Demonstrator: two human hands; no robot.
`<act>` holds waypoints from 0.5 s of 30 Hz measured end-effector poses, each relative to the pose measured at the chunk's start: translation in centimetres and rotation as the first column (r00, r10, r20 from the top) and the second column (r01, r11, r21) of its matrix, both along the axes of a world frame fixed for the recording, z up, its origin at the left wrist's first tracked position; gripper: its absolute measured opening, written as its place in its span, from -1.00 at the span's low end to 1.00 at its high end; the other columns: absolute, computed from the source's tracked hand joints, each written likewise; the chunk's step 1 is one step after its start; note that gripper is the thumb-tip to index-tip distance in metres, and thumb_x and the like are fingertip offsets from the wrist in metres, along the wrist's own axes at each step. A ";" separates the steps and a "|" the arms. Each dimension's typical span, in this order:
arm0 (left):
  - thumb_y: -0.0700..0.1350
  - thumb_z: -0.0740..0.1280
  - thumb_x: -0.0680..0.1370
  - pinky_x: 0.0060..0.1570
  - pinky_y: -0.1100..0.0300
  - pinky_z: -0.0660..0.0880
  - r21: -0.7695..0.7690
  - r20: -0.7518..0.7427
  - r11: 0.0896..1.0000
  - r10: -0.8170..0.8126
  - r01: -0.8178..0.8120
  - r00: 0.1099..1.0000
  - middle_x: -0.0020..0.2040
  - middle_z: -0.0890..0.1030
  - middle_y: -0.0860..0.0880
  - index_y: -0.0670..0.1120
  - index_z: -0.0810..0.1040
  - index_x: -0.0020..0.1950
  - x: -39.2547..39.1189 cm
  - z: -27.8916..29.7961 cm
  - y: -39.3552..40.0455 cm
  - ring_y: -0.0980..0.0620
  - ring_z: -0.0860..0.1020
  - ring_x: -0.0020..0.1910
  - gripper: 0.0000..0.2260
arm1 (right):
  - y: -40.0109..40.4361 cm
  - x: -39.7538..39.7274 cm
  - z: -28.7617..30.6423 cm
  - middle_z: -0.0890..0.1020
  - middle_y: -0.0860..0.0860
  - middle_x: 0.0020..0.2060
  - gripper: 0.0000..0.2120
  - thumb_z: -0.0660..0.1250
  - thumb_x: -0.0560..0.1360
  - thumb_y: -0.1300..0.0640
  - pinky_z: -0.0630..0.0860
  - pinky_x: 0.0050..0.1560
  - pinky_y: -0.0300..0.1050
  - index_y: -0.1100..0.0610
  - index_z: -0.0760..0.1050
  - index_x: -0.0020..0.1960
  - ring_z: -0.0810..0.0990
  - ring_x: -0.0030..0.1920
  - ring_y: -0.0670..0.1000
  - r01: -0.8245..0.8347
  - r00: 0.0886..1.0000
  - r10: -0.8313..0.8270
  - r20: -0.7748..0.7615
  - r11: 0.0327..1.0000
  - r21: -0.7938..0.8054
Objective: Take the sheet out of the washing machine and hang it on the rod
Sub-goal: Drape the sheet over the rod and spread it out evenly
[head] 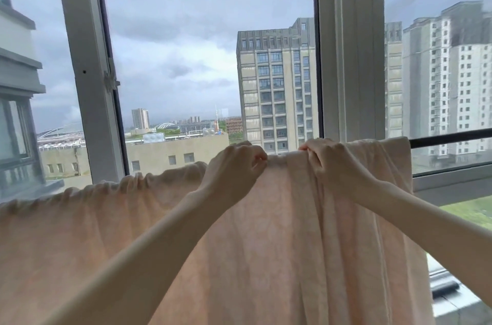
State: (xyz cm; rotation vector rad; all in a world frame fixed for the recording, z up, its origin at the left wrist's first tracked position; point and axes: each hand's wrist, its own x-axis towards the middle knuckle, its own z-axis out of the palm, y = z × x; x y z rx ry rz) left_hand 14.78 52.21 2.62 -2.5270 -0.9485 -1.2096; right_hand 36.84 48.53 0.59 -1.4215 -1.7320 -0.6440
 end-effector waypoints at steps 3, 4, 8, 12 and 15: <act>0.02 0.33 0.56 -0.09 0.11 0.48 -0.018 0.078 1.000 0.000 0.002 0.997 -0.06 0.61 0.09 0.03 0.65 0.02 1.1 -0.6 0.5 0.04 0.58 -0.09 -0.86 | -0.4 1.4 -0.5 0.63 -0.01 0.01 -0.78 0.13 0.59 0.14 0.45 0.14 -0.06 0.08 0.53 0.11 0.54 0.08 0.00 0.039 0.999 -0.039 -0.014 0.999 -0.001; 0.02 0.34 0.56 -0.11 0.12 0.46 -0.015 0.104 1.000 0.015 -0.013 0.994 -0.08 0.61 0.08 0.01 0.66 -0.01 1.3 -0.7 0.7 0.03 0.57 -0.11 -0.86 | -0.7 2.1 -0.5 0.62 -0.03 0.01 -0.78 0.13 0.60 0.10 0.43 0.16 -0.02 0.05 0.53 0.11 0.52 0.09 0.00 0.061 0.998 -0.061 -0.015 0.998 -0.016; -0.04 0.31 0.58 -0.21 0.13 0.35 -0.033 0.182 0.994 0.113 -0.109 0.977 -0.14 0.62 0.01 -0.08 0.62 -0.10 2.0 -0.5 1.2 -0.03 0.55 -0.13 -0.84 | -1.4 4.1 0.2 0.63 -0.11 -0.01 -0.81 0.21 0.59 0.07 0.33 0.24 0.02 -0.02 0.59 0.09 0.50 0.09 -0.04 0.036 0.999 -0.037 -0.030 0.998 -0.046; -0.07 0.27 0.61 -0.16 0.06 0.42 -0.021 0.171 0.978 0.206 -0.205 0.964 -0.12 0.61 -0.05 -0.13 0.57 -0.07 2.8 -0.6 1.1 -0.10 0.54 -0.12 -0.83 | -0.6 4.3 0.1 0.60 -0.04 -0.05 -0.82 0.25 0.59 0.05 0.28 0.06 -0.06 -0.04 0.62 0.06 0.51 0.03 0.00 0.037 0.995 -0.037 -0.090 0.999 -0.007; -0.13 0.28 0.60 -0.13 0.04 0.44 -0.020 0.190 0.971 0.239 -0.239 0.952 -0.13 0.62 -0.12 -0.18 0.58 -0.08 3.2 -0.4 1.3 -0.15 0.56 -0.11 -0.84 | 0.1 4.0 0.2 0.54 0.00 -0.13 -0.81 0.17 0.60 0.13 0.28 -0.01 -0.01 0.00 0.56 -0.02 0.49 -0.06 0.08 0.125 0.991 -0.125 -0.046 0.992 -0.014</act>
